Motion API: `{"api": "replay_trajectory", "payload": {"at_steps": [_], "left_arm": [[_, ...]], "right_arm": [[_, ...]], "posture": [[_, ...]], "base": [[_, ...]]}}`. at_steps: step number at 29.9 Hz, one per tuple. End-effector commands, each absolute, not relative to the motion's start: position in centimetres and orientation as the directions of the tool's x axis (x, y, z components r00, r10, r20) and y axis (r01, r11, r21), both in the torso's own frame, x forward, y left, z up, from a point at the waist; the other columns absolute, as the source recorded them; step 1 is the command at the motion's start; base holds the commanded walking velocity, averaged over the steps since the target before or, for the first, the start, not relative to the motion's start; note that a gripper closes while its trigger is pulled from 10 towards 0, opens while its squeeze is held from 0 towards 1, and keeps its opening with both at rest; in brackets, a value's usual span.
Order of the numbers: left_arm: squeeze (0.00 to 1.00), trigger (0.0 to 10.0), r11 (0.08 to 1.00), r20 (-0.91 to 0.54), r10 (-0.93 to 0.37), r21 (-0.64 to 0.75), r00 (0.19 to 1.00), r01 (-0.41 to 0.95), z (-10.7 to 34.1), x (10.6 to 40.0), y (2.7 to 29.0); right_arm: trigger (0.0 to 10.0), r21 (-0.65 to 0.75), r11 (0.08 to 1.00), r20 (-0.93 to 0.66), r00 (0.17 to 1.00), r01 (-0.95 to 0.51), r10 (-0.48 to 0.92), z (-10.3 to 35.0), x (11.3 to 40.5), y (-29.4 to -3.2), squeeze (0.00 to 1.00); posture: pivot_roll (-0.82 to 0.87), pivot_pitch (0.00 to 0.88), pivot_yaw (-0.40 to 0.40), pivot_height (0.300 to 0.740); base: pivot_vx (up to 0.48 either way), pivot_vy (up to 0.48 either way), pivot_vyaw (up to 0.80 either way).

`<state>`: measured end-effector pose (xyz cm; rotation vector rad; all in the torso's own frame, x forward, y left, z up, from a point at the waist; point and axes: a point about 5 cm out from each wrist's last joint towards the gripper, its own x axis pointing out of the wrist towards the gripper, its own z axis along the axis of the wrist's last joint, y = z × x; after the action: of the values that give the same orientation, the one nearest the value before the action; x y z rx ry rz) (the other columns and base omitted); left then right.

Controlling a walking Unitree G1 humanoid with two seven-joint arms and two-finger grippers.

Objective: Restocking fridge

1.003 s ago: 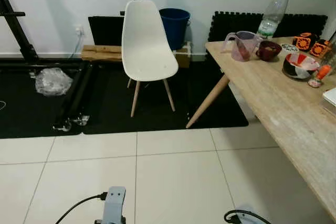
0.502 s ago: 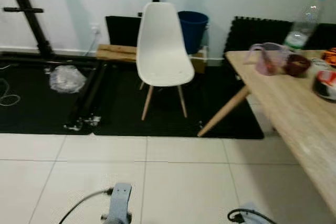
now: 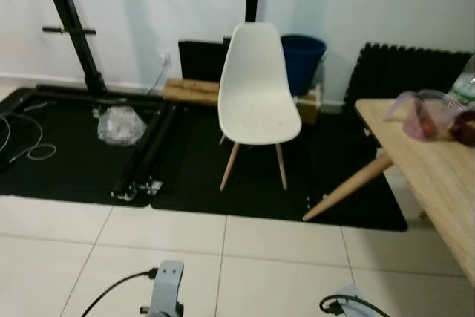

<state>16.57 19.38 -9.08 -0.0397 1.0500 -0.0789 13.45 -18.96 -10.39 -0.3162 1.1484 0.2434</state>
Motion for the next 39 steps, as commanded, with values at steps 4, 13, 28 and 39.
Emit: {"api": "replay_trajectory", "payload": {"at_steps": [4,13,28,39], "left_arm": [[0.0,10.0,0.994,-0.868,-0.103,-0.077,0.486,0.072,-9.13,16.58,18.96],[0.0,10.0,0.994,-0.867,-0.105,-0.079,0.487,0.074,-9.12,16.59,19.0],[0.0,10.0,0.994,-0.867,-0.108,-0.083,0.486,0.072,-9.12,16.59,18.97],[0.0,10.0,0.994,-0.866,-0.112,-0.088,0.487,0.07,-9.14,16.56,18.87]], "right_arm": [[10.0,-0.139,0.936,-0.923,0.385,-0.324,-0.003,-10.35,13.18,-19.98,0.0],[10.0,-0.133,0.94,-0.921,0.389,-0.315,0.0,-10.36,13.18,-19.88,0.0],[10.0,-0.129,0.94,-0.921,0.39,-0.316,0.005,-10.35,13.15,-19.9,0.0],[10.0,-0.134,0.937,-0.923,0.385,-0.323,0.0,-10.37,13.08,-20.02,0.0]], "posture": [[0.08,0.0,-0.065,0.74],[0.08,0.0,-0.064,0.74],[0.08,0.0,-0.067,0.74],[0.08,0.0,-0.067,0.74]], "base": [[0.279,0.0,-0.38],[0.28,0.0,-0.67],[0.281,0.0,0.0],[0.281,0.0,-0.04]]}}
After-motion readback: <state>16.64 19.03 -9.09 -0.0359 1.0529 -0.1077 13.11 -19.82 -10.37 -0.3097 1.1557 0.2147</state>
